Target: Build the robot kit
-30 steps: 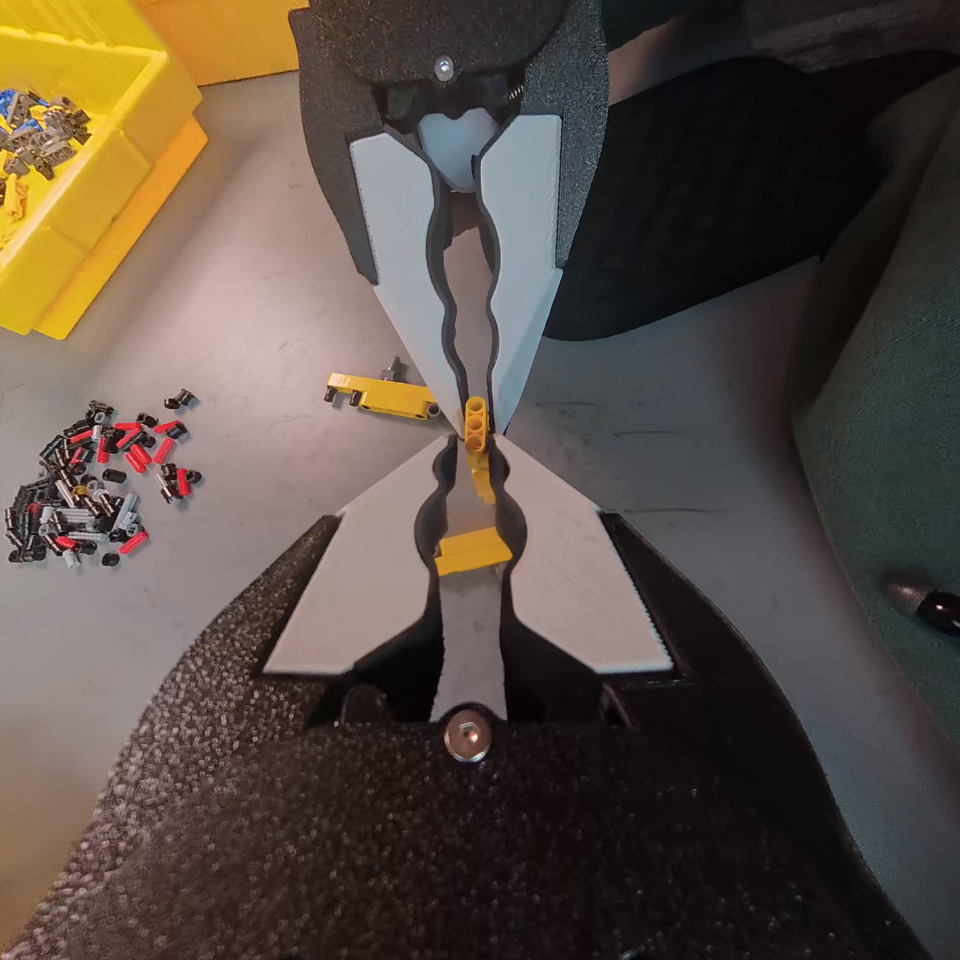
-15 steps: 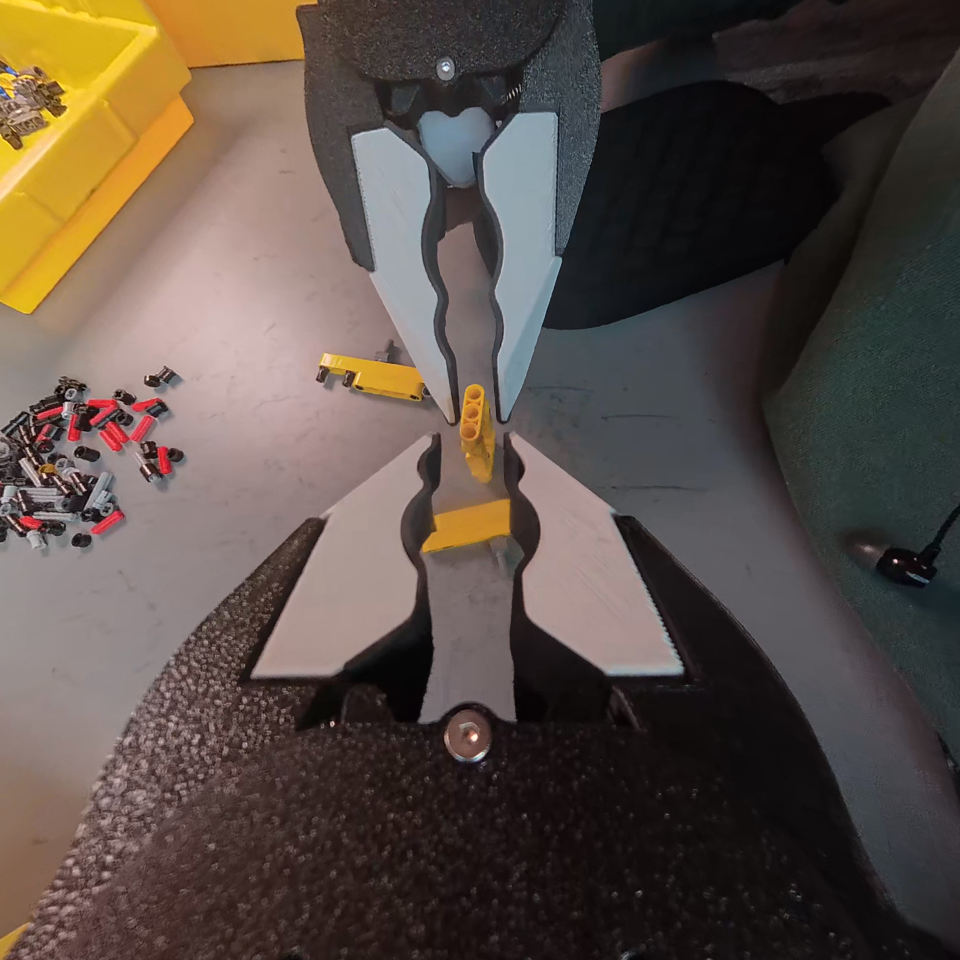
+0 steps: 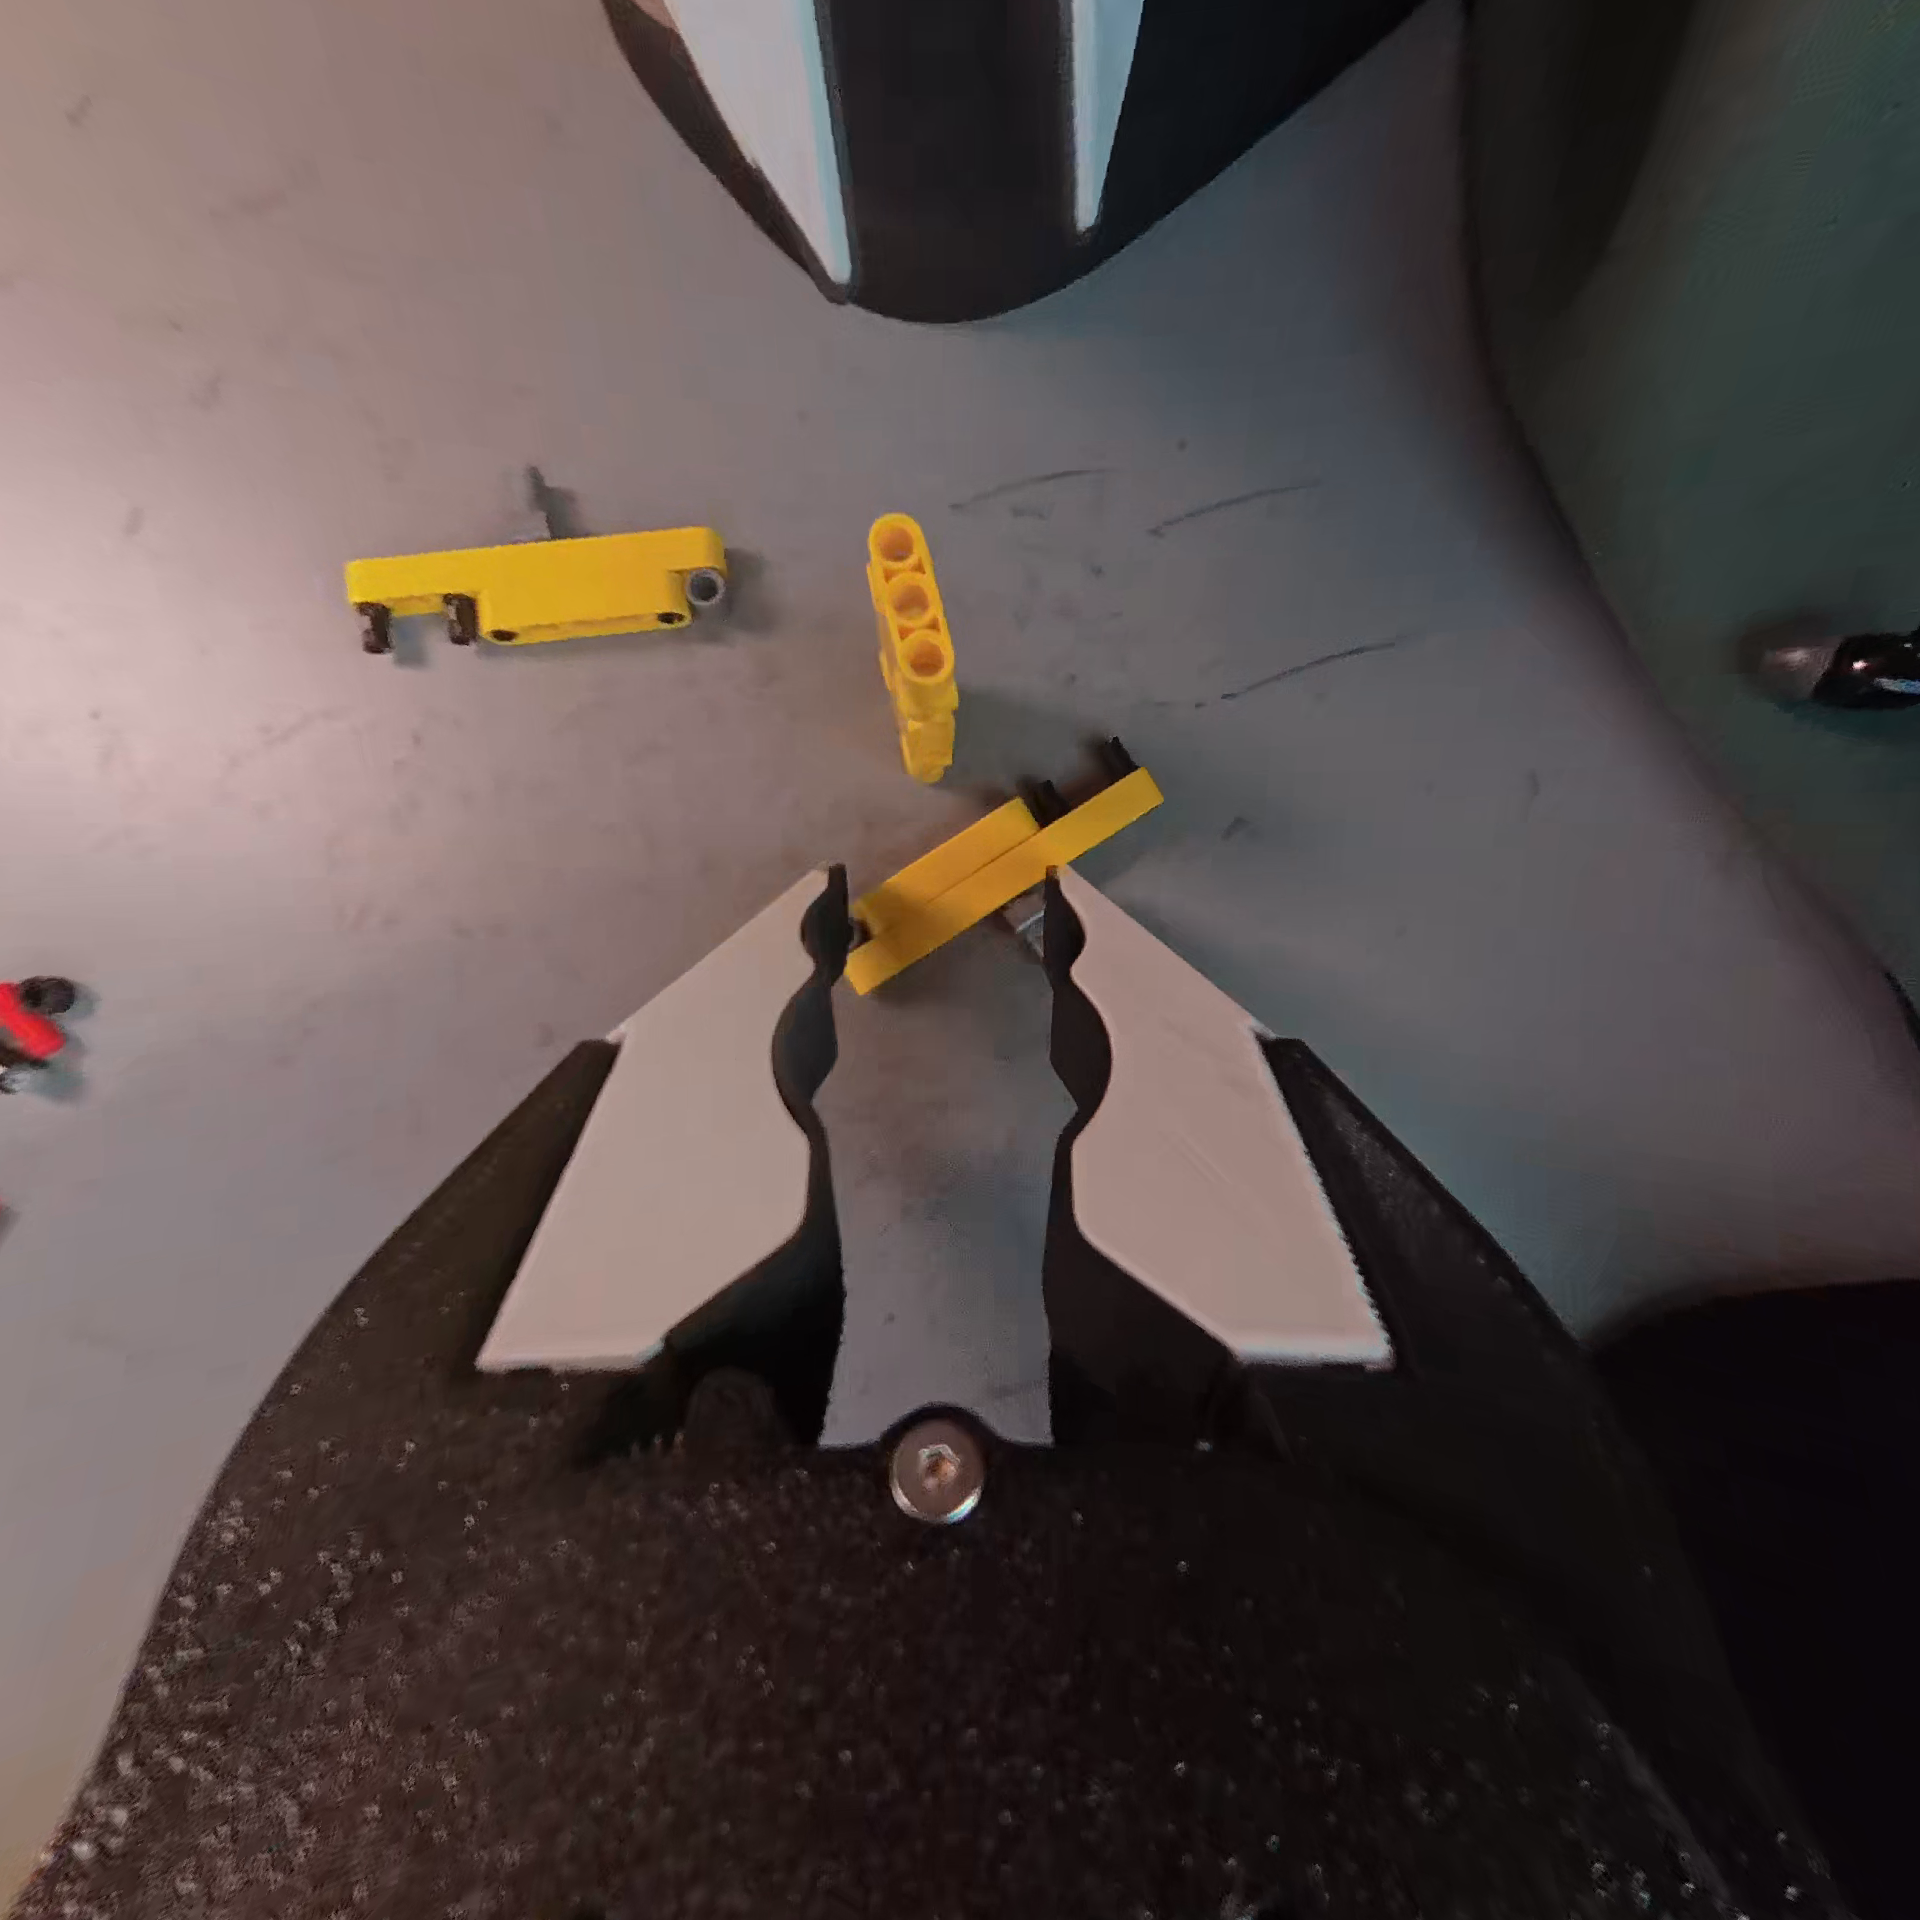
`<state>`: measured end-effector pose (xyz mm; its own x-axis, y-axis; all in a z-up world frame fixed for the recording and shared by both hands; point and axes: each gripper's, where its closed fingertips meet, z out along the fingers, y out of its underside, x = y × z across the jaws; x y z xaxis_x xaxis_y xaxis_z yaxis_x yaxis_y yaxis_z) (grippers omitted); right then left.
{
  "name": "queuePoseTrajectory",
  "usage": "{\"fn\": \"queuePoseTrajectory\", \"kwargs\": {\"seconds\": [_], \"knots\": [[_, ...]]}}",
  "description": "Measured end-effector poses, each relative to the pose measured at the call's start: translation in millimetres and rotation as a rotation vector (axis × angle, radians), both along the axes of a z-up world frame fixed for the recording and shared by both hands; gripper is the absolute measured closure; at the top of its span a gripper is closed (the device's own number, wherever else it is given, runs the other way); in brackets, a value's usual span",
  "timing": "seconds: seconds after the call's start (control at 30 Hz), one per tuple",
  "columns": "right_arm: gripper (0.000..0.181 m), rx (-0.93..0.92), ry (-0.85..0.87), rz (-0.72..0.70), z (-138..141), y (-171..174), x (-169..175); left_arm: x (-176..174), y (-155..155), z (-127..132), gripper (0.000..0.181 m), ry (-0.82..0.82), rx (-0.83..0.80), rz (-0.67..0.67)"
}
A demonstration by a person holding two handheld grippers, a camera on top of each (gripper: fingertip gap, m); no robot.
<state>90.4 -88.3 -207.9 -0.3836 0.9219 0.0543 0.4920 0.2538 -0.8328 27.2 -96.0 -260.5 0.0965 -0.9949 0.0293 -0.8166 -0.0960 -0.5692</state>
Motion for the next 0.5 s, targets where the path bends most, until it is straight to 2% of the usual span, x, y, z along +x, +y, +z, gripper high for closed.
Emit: {"fn": "queuePoseTrajectory", "kwargs": {"seconds": [0.03, 0.13, 0.27, 0.37, 0.5], "knots": [[0.155, -0.004, -0.001, 0.006, -0.9, -4.0, 3.7, 1.1, -3.5, -2.9, 0.148, 0.000, -0.023, -0.010], [0.156, -0.022, -0.004, 0.024, -2.7, -14.8, 11.9, -0.5, -5.9, -3.5, 0.151, -0.010, -0.049, 0.038], [0.156, 0.002, 0.016, 0.062, -1.9, -32.3, 9.0, -11.3, -23.9, -3.1, 0.158, 0.004, -0.105, 0.125], [0.156, 0.091, 0.039, 0.080, -9.3, -47.1, -5.2, -16.5, -34.9, -2.9, 0.162, -0.008, -0.153, 0.254], [0.155, 0.282, -0.002, 0.094, -34.6, -57.2, -29.8, -16.4, -47.3, -2.6, 0.167, -0.046, -0.206, 0.381]]}}
